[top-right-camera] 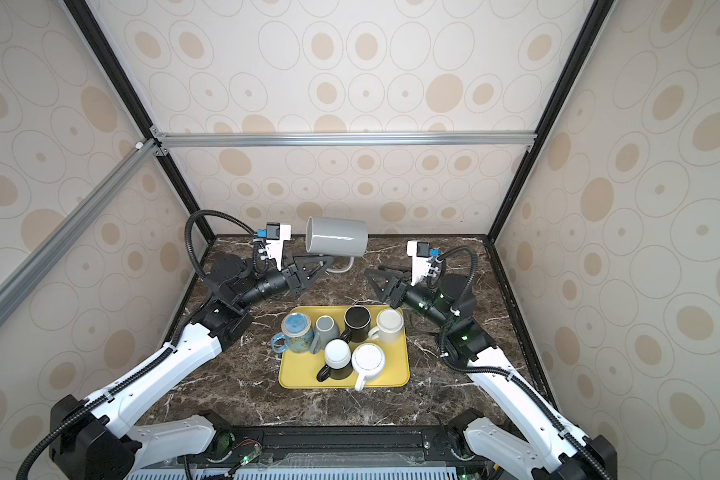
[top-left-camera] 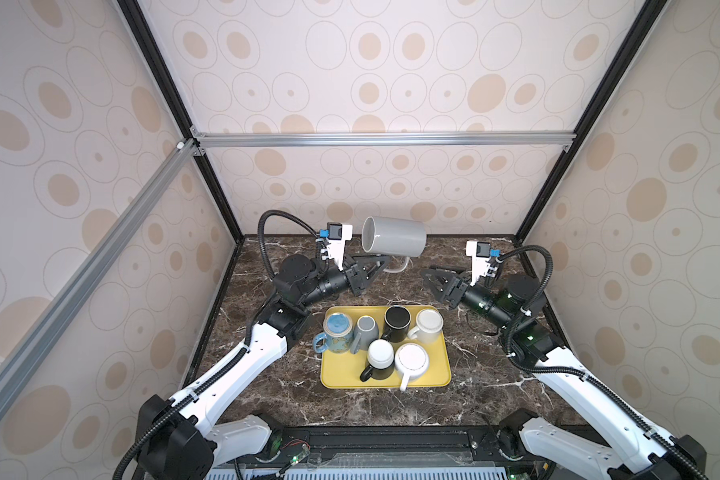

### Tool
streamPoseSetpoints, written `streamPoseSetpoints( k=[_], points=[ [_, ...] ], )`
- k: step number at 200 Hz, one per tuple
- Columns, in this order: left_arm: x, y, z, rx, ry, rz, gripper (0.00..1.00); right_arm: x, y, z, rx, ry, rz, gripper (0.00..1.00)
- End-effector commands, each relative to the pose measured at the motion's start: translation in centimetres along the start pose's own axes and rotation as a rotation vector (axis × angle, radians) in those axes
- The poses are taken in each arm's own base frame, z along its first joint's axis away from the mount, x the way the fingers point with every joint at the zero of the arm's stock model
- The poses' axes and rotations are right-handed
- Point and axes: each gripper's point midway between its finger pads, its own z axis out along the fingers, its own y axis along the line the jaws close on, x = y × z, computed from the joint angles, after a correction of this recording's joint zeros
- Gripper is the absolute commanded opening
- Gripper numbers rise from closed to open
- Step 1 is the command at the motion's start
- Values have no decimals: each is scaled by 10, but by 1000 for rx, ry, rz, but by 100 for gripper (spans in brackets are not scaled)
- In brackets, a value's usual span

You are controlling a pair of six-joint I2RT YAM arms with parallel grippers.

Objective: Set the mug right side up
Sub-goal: 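Raise the grey mug sideways with the left gripper while the right gripper approaches, then grasp the grey mug with the right gripper from the left gripper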

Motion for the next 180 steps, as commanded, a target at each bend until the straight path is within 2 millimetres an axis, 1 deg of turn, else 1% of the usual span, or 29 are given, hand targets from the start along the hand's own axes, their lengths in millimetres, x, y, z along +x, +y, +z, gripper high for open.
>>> streamPoseSetpoints(
  k=[1, 18, 35, 56, 94, 114, 137, 180],
  points=[
    [-47, -57, -15, 237, -157, 68, 0, -17, 50, -7, -198, 8, 23, 66],
    [-47, -59, -16, 269, -164, 47, 0, -18, 52, -6, -207, 17, 40, 66],
    [-45, -56, -15, 271, -163, 40, 0, -18, 54, -4, -221, 29, 60, 64],
    [-42, -52, -14, 263, -158, 38, 0, -18, 53, 0, -217, 48, 79, 60],
    [-36, -47, -13, 274, -148, 6, 0, -15, 46, 10, -220, 59, 97, 58],
    [-32, -44, -14, 274, -143, -6, 0, -19, 48, 13, -240, 50, 101, 57],
    [-29, -41, -14, 266, -139, -13, 0, -22, 53, 17, -263, 48, 87, 53],
    [-27, -39, -15, 287, -152, -38, 0, -23, 49, 32, -276, 62, 110, 41]
  ],
)
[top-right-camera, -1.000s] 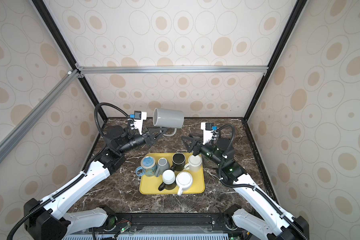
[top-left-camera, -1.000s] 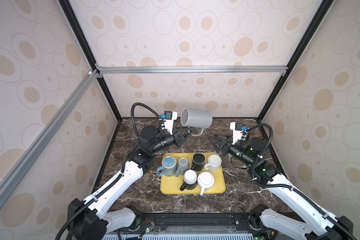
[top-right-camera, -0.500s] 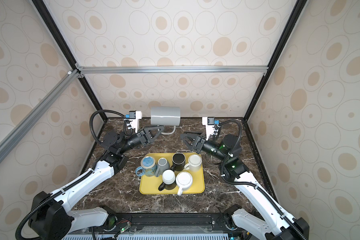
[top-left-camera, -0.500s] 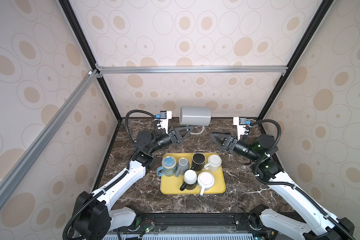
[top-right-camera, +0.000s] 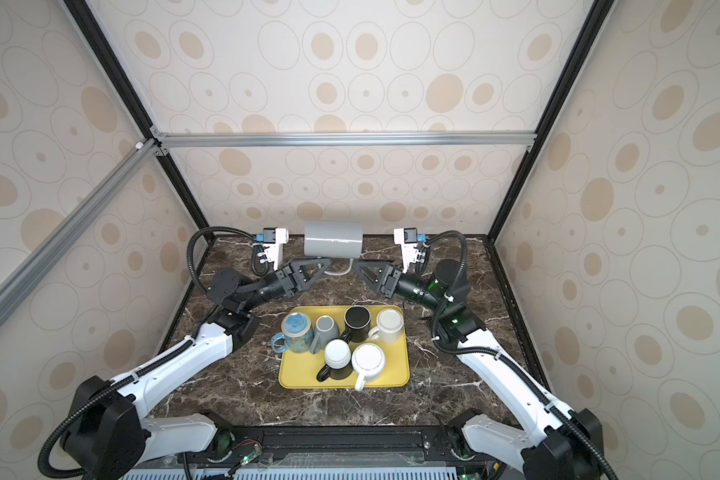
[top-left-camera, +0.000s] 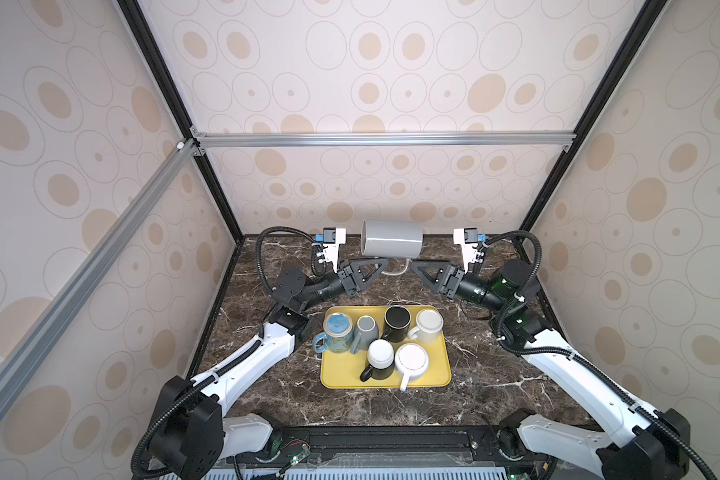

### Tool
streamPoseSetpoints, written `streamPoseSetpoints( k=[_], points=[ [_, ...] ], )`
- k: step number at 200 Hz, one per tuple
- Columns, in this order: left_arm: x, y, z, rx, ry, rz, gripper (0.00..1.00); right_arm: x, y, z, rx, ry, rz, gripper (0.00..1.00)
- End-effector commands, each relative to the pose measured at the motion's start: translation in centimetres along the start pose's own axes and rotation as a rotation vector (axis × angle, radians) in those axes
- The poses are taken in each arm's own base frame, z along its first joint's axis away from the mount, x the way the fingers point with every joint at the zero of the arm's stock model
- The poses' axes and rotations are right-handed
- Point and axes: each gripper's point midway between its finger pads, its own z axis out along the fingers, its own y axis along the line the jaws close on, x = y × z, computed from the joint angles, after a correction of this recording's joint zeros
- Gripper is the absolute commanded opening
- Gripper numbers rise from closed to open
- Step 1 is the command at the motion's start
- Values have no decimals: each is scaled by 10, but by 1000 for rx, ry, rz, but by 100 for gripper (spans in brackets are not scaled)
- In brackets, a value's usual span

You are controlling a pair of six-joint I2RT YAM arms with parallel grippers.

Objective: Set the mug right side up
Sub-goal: 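Grasp the grey mug with the right gripper from the left gripper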

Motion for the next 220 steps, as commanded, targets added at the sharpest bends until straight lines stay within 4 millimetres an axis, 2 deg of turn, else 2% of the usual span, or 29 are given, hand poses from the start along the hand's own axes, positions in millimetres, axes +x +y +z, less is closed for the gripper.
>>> streamPoseSetpoints(
  k=[1, 115, 220],
  points=[
    [-27, -45, -3, 146, -91, 106, 0, -13, 16, 7, -67, -15, -22, 40],
    [-25, -43, -2, 162, -96, 88, 0, -14, 14, 34, -140, 4, 37, 38],
    [-19, -37, -2, 153, -88, 77, 0, -11, 24, 47, -182, 15, 49, 27]
  ],
)
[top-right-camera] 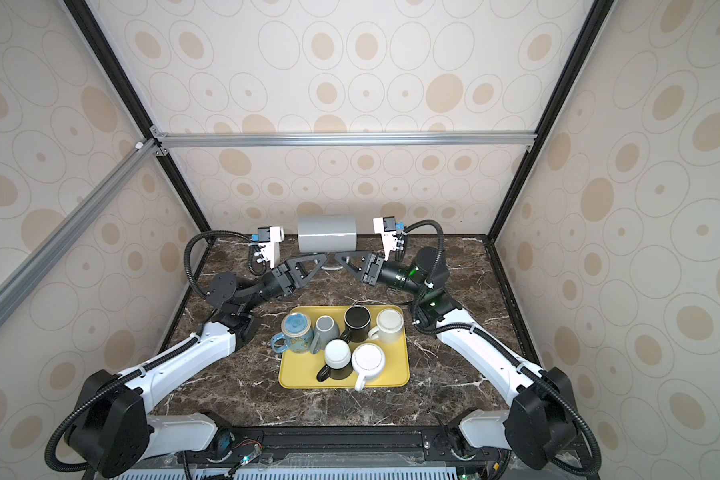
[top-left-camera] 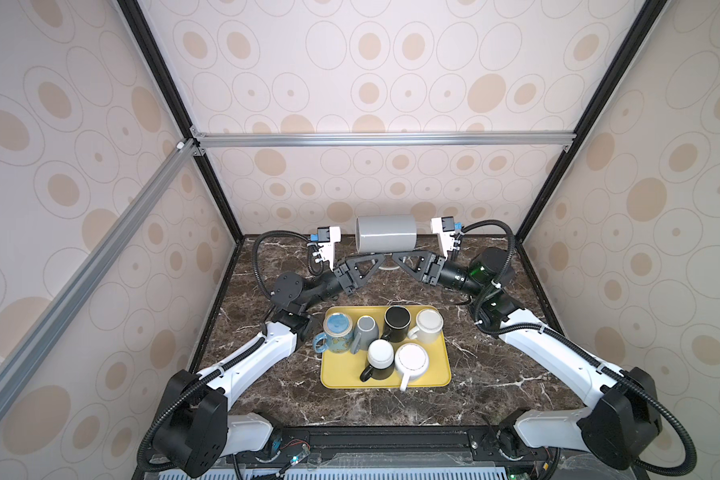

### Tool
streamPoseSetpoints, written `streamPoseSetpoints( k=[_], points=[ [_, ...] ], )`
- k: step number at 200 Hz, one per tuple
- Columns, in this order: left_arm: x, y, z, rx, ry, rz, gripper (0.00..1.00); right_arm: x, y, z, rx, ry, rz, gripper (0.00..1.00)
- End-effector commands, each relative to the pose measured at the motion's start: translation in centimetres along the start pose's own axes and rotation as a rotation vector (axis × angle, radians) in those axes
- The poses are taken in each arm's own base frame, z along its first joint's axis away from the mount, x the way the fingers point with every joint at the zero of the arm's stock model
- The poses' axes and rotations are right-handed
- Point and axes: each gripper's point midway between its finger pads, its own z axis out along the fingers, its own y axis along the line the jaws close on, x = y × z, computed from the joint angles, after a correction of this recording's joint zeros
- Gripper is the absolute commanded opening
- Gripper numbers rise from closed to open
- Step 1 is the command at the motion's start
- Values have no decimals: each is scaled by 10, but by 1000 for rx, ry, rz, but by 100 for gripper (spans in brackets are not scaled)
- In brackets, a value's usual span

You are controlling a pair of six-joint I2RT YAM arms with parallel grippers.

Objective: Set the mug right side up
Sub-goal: 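Grasp the grey mug with the right gripper from the left gripper, then release the mug from the left gripper and carry it away with the right gripper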

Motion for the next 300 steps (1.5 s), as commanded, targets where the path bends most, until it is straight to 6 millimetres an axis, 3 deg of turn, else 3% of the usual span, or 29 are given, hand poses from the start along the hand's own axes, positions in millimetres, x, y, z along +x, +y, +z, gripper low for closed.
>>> streamPoseSetpoints(
  k=[1, 26, 49, 105, 108, 113, 123, 127, 145, 164, 184, 214, 232, 251, 268, 300],
  points=[
    [-11, -34, 1, 113, -29, 82, 0, -13, 20, 6, -58, -31, -37, 27],
    [-9, -30, 1, 100, -24, 78, 0, -13, 21, 6, -61, -34, -40, 19],
    [-7, -23, 1, 68, -14, 79, 0, -14, 21, 6, -54, -42, -38, 0],
    [-2, 11, 0, -119, 20, 131, 0, -17, 22, 2, -29, -63, -69, 0],
    [-2, 12, 1, -131, 23, 136, 6, -18, 22, 2, -29, -64, -71, 0],
    [-1, 19, 0, -168, 32, 130, 25, -18, 22, 2, -26, -67, -71, 0],
    [-2, 31, -1, -248, 44, 136, 93, -19, 22, 2, -25, -71, -76, 0],
    [-2, 36, -3, -285, 49, 143, 100, -19, 22, 2, -24, -72, -77, 0],
    [-7, 51, -16, -446, 48, 230, 100, -21, 17, 1, 2, -85, -82, 0],
    [-28, 63, -45, -654, -37, 341, 100, -21, 8, 1, 58, -80, -94, 0],
    [-38, 78, -77, -867, -48, 391, 100, -22, -3, 0, 119, -76, -105, 0],
    [-37, 95, -86, -996, 91, 425, 100, -35, -25, -13, 309, -90, -152, 0],
    [-27, 92, -77, -933, 181, 471, 100, -47, -38, -29, 472, -92, -241, 0],
    [-24, 89, -80, -913, 176, 503, 100, -62, -53, -50, 660, -79, -332, 0],
    [-19, 85, -82, -885, 186, 528, 100, -73, -83, -76, 845, -42, -327, 0],
    [-17, 88, -93, -926, 173, 531, 100, -88, -139, -126, 1039, -27, -235, 0]
  ],
)
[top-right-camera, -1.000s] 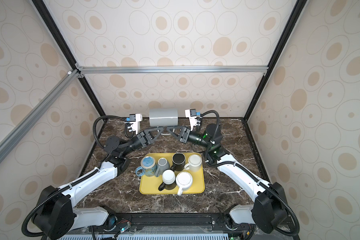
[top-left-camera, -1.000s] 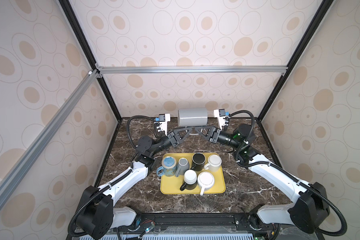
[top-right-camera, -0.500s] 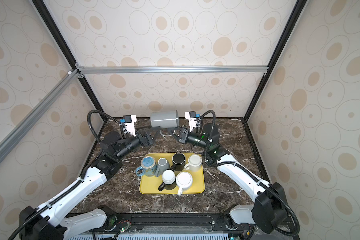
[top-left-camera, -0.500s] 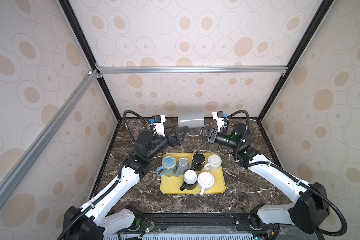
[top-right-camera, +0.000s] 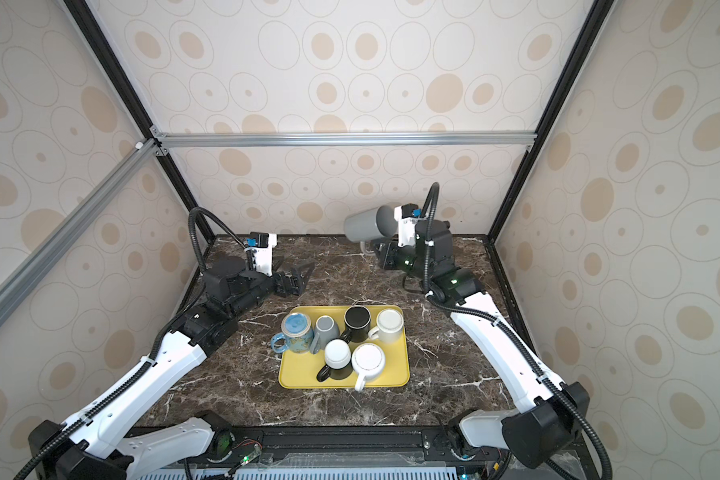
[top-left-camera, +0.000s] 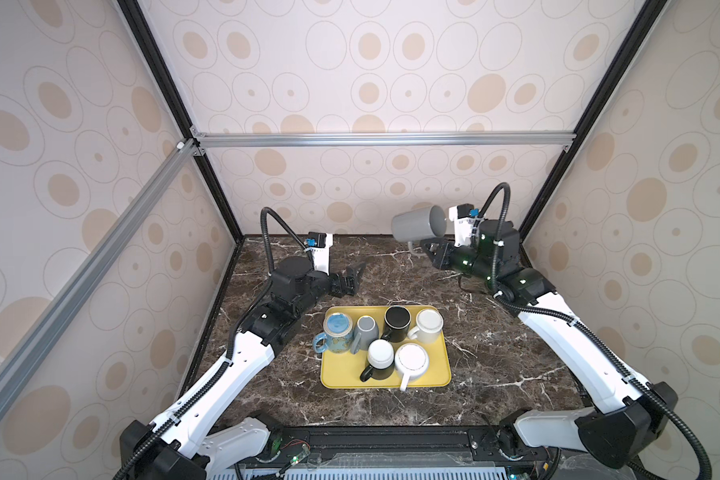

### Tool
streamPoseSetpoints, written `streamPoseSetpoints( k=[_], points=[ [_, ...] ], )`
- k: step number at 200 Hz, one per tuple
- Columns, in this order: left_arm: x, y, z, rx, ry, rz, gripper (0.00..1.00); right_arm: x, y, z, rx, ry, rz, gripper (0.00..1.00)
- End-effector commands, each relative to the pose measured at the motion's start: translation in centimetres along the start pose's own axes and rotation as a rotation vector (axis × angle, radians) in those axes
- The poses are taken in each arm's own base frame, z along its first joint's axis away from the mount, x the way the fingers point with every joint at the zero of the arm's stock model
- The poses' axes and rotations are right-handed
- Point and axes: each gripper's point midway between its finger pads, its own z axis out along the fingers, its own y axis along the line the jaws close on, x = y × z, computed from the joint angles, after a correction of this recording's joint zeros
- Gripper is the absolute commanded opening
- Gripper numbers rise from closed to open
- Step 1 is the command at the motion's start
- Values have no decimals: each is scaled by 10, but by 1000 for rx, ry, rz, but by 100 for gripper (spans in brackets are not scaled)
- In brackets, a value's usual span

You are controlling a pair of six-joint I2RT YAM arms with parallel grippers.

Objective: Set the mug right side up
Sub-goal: 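Release the mug from the left gripper and carry it away with the right gripper, then rotate the grey mug upright with the right gripper and lower it toward the table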

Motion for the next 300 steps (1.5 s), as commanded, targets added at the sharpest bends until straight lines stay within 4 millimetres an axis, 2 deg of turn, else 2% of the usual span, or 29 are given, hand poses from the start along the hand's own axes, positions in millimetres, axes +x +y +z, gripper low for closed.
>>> streamPoseSetpoints(
  k=[1, 4, 6, 11, 33, 70, 111, 188, 237, 300],
  points=[
    [-4, 5, -9, -30, -23, 51, 100, -11, -61, -1, 203, 9, -32, 0],
    [-4, 8, -10, -45, -22, 52, 100, -9, -63, -1, 211, 15, -31, 0],
    [-3, 10, -10, -56, -23, 53, 100, -12, -75, -3, 242, 11, -24, 0],
    [-1, 13, -10, -72, -20, 55, 100, -13, -88, -4, 281, 16, -16, 0],
    [7, 23, -10, -119, -3, 85, 100, -14, -129, -11, 424, 19, -45, 0],
    [20, 22, -7, -95, 18, 97, 100, -5, -174, -12, 538, 84, -63, 0],
    [26, 18, -4, -69, 38, 103, 100, 17, -220, -4, 653, 173, -99, 0],
    [33, 16, 0, -52, 59, 94, 100, 57, -258, 22, 712, 315, -139, 0],
    [37, 14, 2, -35, 68, 85, 100, 83, -275, 34, 725, 383, -149, 0],
    [41, 13, 8, -24, 81, 78, 100, 95, -288, 40, 747, 399, -169, 0]
  ],
)
